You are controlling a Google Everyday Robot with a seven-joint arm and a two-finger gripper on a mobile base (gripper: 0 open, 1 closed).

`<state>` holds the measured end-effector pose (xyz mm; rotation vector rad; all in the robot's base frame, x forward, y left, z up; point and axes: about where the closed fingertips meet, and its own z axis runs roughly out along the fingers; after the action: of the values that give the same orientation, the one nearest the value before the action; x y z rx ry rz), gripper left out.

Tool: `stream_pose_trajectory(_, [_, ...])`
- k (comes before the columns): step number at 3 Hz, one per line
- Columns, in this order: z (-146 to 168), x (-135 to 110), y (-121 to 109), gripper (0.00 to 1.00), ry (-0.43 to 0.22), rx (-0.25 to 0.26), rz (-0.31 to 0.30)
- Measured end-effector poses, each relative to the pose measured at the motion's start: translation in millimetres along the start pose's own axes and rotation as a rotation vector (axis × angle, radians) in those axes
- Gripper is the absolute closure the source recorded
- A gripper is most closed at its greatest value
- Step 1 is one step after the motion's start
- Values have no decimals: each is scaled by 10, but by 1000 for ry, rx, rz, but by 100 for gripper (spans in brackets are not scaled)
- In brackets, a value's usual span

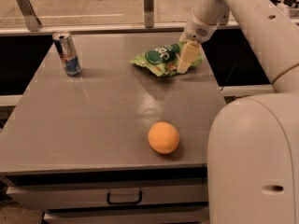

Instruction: Move green rice chip bag near orange

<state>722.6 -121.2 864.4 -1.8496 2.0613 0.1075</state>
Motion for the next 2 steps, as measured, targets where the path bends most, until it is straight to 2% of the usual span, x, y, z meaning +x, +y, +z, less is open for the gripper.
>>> stream_pose_trajectory(1, [-6,14,-14,47,25,15,-14])
stream_pose_trajectory(2, [-166,-37,89,78,44,48,-56])
